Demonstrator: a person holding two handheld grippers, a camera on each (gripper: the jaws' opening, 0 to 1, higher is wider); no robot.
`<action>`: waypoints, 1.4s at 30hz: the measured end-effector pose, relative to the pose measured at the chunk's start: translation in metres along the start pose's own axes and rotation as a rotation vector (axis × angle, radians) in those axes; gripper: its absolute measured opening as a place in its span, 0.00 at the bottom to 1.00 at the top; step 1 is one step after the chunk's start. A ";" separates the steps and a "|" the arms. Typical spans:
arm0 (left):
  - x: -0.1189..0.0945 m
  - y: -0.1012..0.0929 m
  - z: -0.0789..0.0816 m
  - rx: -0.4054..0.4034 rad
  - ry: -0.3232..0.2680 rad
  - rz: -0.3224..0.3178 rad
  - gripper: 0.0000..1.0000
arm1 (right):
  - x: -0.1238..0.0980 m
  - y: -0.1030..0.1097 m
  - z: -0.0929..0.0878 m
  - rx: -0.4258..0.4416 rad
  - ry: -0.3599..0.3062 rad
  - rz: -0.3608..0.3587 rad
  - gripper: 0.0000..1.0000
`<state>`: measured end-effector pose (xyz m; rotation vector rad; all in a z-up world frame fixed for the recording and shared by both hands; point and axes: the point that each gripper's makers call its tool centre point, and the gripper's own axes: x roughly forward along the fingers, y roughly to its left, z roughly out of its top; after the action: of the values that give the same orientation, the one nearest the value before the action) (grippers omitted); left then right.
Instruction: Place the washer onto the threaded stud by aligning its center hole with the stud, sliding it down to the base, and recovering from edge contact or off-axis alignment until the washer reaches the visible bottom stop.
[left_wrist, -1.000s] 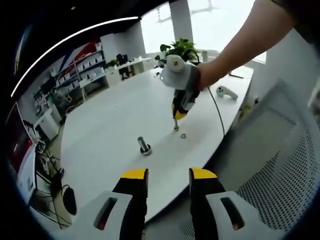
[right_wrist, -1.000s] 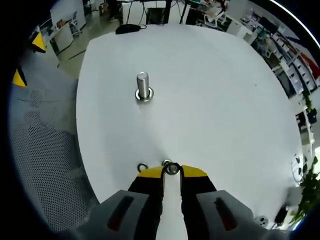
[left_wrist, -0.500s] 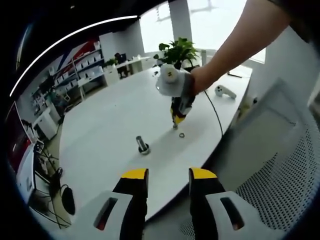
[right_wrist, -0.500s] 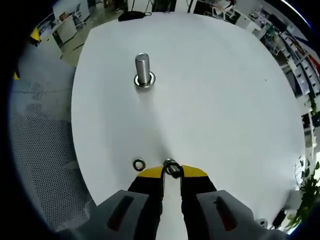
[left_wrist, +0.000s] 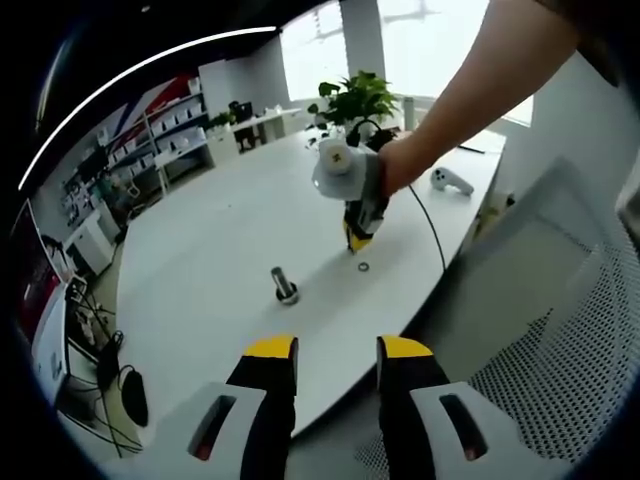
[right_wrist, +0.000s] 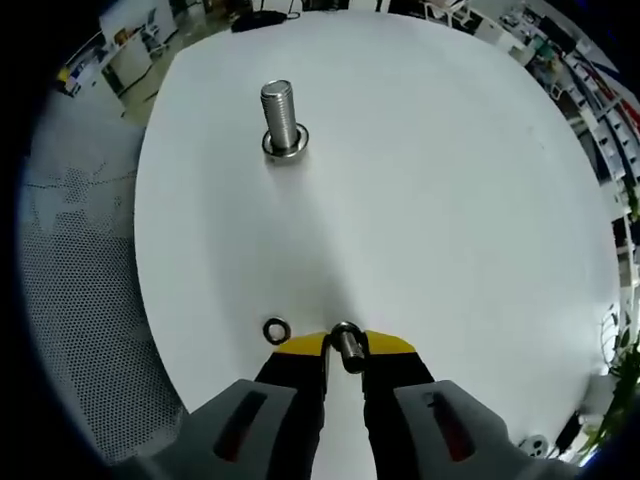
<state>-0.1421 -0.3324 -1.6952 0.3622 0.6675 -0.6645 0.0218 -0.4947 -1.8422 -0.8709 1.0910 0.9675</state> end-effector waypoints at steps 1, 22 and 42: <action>0.000 0.000 0.000 0.000 0.001 -0.001 0.29 | 0.000 0.000 0.000 0.007 -0.003 0.003 0.15; 0.001 0.005 -0.004 -0.017 0.018 0.017 0.29 | -0.011 0.006 -0.030 0.143 -0.038 0.026 0.18; -0.001 0.007 -0.005 -0.024 0.018 0.037 0.30 | -0.014 0.039 -0.044 0.163 -0.076 0.063 0.26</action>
<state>-0.1400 -0.3245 -1.6976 0.3578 0.6841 -0.6183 -0.0306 -0.5247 -1.8428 -0.6660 1.1209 0.9424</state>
